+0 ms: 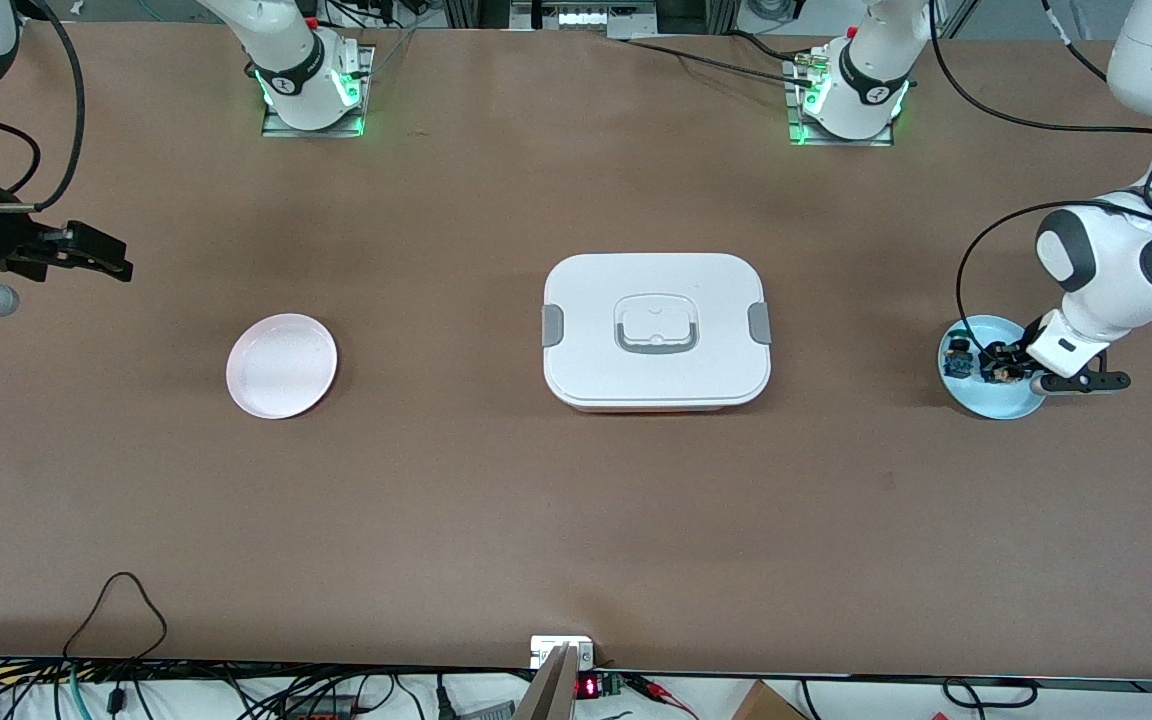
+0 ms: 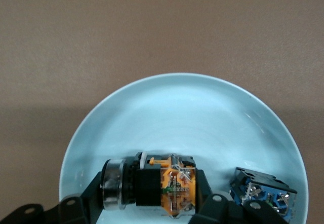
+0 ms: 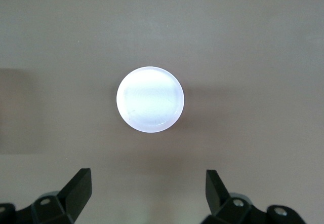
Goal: Transfer orange switch to right arm and place
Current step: 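Close the left gripper on the orange switch and lift it, then carry the switch toward the box while the right gripper reaches over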
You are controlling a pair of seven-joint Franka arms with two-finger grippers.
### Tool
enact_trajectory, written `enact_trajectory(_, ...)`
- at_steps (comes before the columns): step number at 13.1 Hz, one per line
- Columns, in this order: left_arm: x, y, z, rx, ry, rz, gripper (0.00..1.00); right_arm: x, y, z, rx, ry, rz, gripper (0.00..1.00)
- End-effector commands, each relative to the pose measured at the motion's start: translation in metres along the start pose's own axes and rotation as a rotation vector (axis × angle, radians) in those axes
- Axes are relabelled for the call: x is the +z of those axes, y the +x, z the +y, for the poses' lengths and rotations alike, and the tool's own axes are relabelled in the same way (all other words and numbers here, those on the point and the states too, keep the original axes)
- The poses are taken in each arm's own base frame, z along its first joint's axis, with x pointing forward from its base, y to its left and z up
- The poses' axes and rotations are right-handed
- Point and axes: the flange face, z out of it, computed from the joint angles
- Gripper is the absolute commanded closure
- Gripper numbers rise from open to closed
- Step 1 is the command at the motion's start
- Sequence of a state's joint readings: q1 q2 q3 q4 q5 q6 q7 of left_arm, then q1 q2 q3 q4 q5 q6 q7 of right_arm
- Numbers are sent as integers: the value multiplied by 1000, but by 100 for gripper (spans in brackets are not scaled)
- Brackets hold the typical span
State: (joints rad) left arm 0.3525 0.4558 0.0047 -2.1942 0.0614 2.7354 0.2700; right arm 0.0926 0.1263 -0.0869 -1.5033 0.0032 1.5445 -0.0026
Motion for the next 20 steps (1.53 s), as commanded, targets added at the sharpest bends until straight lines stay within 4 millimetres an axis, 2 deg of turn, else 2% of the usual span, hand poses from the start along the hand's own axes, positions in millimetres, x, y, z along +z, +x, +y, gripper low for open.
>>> enact_trajectory(1, -28, 19, -10, 90, 27, 54, 62, -3, -5, -2, -5, 0, -2, 0)
enact_trajectory(4, -70, 42, -10, 149, 39, 73, 63, -3, -5, -2, -5, 0, -2, 0)
enact_trajectory(5, -85, 54, -1, 180, 17, 27, 68, -3, -5, -2, -4, -2, -2, 0)
enact_trajectory(7, -129, 85, 9, 221, -24, -70, 69, -3, -5, -2, -4, -2, -2, 0)
enact_trajectory(9, -168, 105, 35, 258, -73, -131, 70, -3, -5, -2, -4, -2, -2, 0)
enact_trajectory(11, -195, 114, 66, 304, -121, -173, 74, -3, -5, -2, -4, -2, -2, 0)
enact_trajectory(13, -213, 115, 89, 271, -290, -197, 75, -4, -5, -2, -4, -2, 1, 0)
enact_trajectory(14, -216, 114, 100, 279, -380, -198, 75, -4, -5, -2, -5, -2, 1, 0)
enact_trajectory(16, -222, 111, 129, 408, -555, -176, 75, -4, -5, -2, -5, -2, 1, 0)
enact_trajectory(19, -234, 110, 158, 555, -766, -104, 77, -4, -5, -2, -5, -2, 1, 0)
enact_trajectory(20, -239, 110, 175, 638, -818, -68, 77, -4, -5, 0, -2, -2, 1, 0)
